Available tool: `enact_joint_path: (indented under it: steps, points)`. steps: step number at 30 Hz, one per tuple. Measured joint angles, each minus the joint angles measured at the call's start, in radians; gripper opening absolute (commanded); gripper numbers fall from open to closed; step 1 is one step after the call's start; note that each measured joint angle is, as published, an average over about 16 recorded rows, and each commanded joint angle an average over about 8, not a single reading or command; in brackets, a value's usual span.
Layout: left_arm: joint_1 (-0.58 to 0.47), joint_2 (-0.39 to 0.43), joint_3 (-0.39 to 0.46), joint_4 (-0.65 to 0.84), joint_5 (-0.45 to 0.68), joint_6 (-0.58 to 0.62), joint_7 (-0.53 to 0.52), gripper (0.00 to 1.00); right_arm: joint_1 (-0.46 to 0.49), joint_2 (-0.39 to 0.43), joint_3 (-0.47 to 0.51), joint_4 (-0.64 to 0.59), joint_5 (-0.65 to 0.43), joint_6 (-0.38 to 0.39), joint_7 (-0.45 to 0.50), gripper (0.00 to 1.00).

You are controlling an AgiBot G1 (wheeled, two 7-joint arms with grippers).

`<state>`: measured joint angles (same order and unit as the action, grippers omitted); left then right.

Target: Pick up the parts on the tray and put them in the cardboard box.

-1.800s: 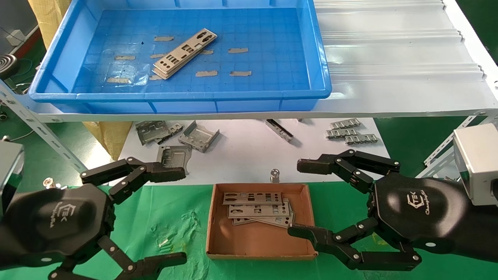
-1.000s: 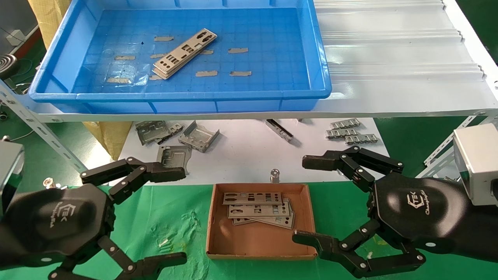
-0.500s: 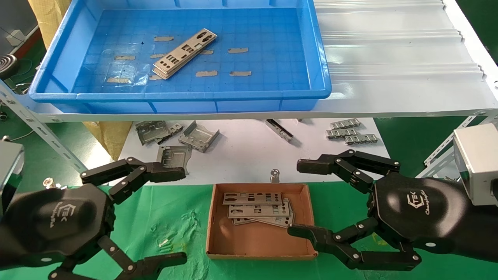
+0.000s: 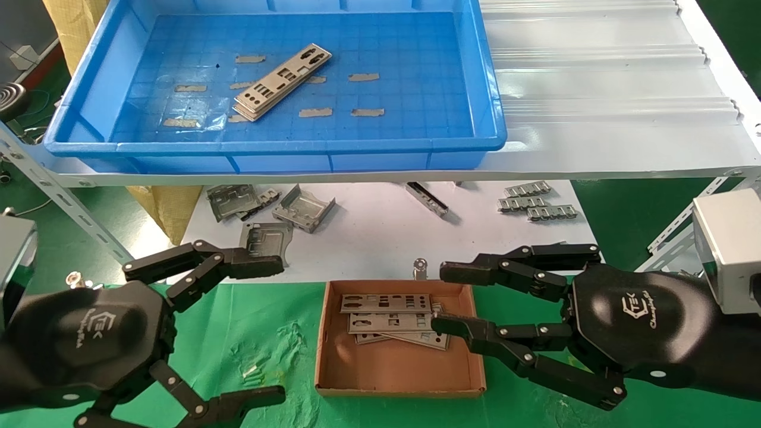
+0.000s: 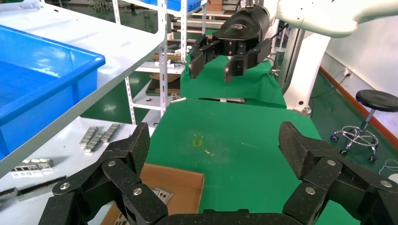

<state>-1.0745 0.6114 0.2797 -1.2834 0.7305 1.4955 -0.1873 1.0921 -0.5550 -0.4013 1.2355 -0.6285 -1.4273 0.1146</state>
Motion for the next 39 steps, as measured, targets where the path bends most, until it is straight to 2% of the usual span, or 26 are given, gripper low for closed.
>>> enact_joint_path:
  steps: [18, 24, 31, 39]
  points:
    - [-0.001, 0.000, 0.000, 0.001, 0.000, 0.000, 0.000, 1.00, 0.000, 0.000, 0.000, 0.000, 0.000, 0.000, 0.000, 0.00]
    - [-0.039, 0.006, 0.006, 0.015, 0.030, -0.007, 0.001, 1.00, 0.000, 0.000, 0.000, 0.000, 0.000, 0.000, 0.000, 0.00]
    - [-0.199, 0.063, 0.040, 0.120, 0.135, -0.028, 0.007, 1.00, 0.000, 0.000, 0.000, 0.000, 0.000, 0.000, 0.000, 0.00]
    - [-0.515, 0.230, 0.115, 0.432, 0.333, -0.109, 0.053, 1.00, 0.000, 0.000, 0.000, 0.000, 0.000, 0.000, 0.000, 0.00]
